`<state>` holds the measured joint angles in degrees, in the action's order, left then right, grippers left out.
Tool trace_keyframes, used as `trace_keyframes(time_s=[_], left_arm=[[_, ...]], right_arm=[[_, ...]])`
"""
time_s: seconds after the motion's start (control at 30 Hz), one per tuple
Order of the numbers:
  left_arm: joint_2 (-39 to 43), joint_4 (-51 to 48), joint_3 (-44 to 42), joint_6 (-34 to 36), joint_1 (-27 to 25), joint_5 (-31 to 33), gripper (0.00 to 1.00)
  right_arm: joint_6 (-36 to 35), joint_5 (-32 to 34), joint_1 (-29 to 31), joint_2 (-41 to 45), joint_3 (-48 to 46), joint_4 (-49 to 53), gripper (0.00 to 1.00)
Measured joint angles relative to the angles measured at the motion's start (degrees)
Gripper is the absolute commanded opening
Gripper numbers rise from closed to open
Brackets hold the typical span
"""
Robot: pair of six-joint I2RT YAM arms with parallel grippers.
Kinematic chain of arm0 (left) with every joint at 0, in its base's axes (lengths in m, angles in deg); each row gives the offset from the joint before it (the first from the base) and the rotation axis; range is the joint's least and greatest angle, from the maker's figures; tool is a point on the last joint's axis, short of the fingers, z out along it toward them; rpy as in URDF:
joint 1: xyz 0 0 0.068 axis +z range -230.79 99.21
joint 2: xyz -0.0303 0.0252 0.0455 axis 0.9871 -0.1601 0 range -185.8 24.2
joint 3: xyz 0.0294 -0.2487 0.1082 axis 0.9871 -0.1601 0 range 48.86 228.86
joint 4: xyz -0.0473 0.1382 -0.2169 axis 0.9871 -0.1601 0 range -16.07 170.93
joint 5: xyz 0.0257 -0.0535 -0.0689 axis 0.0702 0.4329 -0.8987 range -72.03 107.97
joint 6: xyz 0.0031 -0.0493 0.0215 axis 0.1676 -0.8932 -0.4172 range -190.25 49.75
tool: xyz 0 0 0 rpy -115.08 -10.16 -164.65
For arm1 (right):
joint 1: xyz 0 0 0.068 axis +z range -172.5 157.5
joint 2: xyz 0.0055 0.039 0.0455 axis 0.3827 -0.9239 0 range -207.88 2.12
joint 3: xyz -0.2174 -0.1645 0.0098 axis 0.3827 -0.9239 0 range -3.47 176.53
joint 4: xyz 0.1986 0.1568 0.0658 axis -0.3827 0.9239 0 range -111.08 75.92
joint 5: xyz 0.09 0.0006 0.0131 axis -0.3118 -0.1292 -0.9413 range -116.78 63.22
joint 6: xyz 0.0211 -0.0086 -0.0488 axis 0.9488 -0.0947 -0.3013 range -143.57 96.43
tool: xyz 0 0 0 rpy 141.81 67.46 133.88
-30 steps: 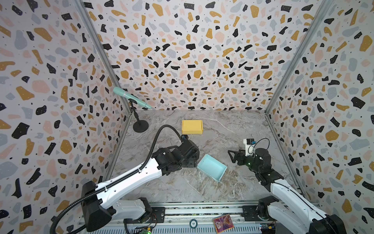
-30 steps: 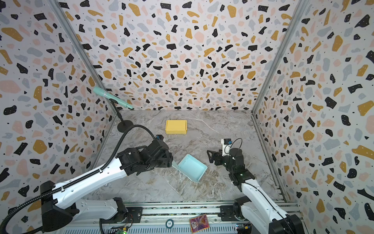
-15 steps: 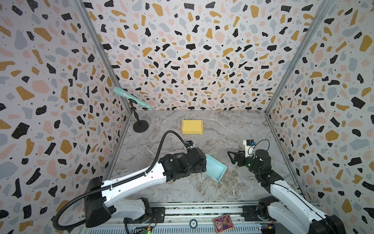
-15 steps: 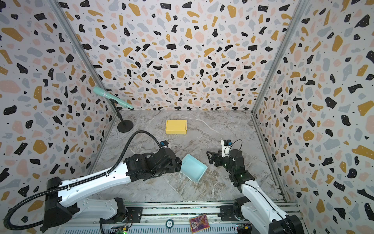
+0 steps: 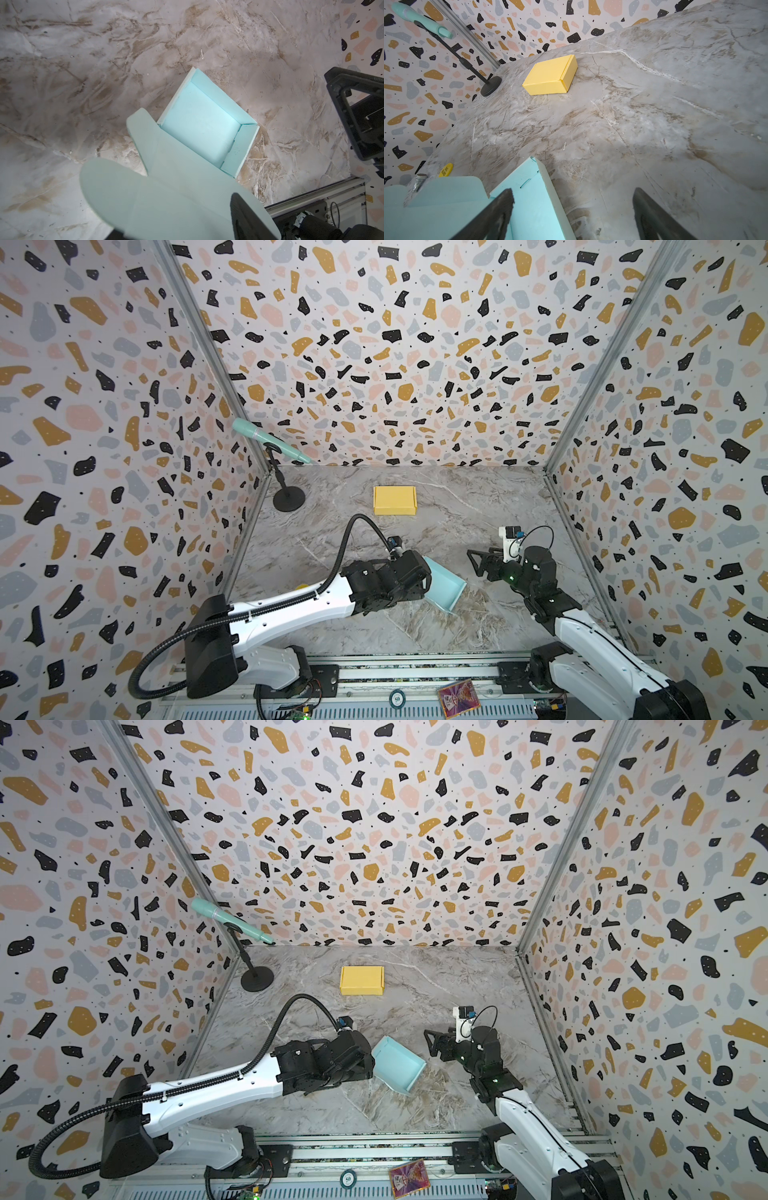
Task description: Fold the paper box
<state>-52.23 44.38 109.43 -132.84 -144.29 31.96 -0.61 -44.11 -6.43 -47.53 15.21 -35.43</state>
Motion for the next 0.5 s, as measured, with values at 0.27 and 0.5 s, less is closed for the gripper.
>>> trace_keyframes(time_s=[0.27, 0.5], left_arm=[[-0.02, 0.68, 0.0, 0.2, 0.13, 0.07, 0.33], [-0.07, 0.68, 0.0, 0.83, 1.22, 0.07, 0.18]], right_arm=[[-0.17, 0.17, 0.0, 0.0, 0.0, 0.0, 0.91], [-0.26, 0.44, 0.0, 0.79, -0.59, 0.02, 0.91]])
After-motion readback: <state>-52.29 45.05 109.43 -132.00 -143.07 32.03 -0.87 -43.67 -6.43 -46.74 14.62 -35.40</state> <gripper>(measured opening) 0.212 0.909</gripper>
